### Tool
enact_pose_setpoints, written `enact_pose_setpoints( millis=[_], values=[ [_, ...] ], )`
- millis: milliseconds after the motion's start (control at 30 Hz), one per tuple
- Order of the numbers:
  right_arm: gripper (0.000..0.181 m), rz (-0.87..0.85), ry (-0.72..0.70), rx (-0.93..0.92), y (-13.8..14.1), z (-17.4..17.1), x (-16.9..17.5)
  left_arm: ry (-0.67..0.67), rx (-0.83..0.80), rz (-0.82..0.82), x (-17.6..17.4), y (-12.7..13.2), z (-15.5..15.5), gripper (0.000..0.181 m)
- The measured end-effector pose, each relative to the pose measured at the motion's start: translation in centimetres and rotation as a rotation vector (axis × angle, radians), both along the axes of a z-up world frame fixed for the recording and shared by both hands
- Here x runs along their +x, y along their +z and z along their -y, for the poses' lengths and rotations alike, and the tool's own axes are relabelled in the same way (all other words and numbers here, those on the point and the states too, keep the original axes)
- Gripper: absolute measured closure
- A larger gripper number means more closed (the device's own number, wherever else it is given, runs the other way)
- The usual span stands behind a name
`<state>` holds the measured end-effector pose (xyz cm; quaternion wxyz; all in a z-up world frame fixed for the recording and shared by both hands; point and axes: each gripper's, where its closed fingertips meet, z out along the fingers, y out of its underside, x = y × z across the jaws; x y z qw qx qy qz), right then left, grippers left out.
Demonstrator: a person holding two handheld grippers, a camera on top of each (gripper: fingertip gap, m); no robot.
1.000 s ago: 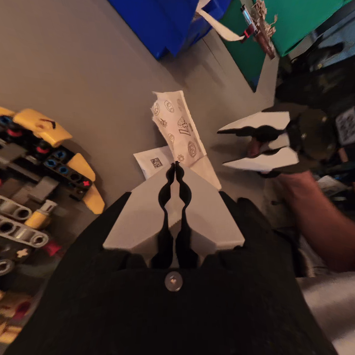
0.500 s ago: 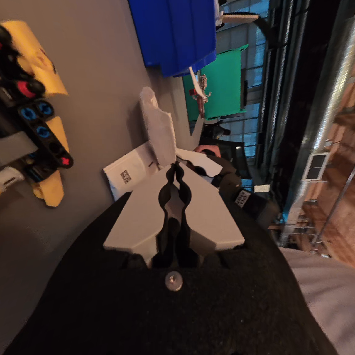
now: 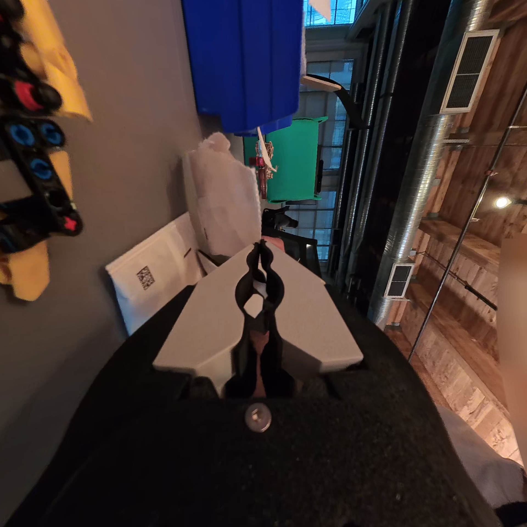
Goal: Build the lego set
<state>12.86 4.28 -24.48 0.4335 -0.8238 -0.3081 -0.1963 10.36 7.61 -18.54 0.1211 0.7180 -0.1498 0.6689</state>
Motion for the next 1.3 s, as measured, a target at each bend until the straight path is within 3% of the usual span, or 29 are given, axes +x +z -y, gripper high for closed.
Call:
enact_pose_setpoints(
  millis=[167,400,600,733,833,933,1233,1300],
  values=[
    [0.177,0.047,-0.059,0.030,0.2,-0.3,1.2,0.004,0.115,-0.042,-0.3,-0.9,-0.3,0.181],
    [0.180,0.036,-0.064,0.009,1.3,-0.5,1.8,-0.153,0.686,-0.187,-1.0,-4.6,-0.2,0.181],
    [0.181,0.254,0.034,0.023,1.7,-1.0,1.8,-0.163,0.709,-0.202,-0.1,-5.0,-0.5,0.181],
    [0.181,0.173,0.059,-0.013,2.2,-0.6,2.8,-0.208,0.700,-0.140,0.0,-4.7,0.1,0.178],
    [0.181,0.146,0.076,-0.092,2.8,-0.3,3.7,-0.194,0.807,-0.102,-0.5,-4.0,-0.1,0.159],
    [0.181,0.167,0.093,-0.213,2.9,-0.4,4.1,-0.191,0.936,-0.041,-1.0,-3.1,0.0,0.151],
    [0.181,0.174,0.158,-0.492,3.6,-0.8,2.9,-0.291,1.705,0.006,-0.2,-2.4,0.4,0.146],
    [0.181,0.152,0.184,-0.521,3.9,-0.7,2.5,-0.323,1.840,-0.026,0.2,-2.8,-0.1,0.170]
  ],
)
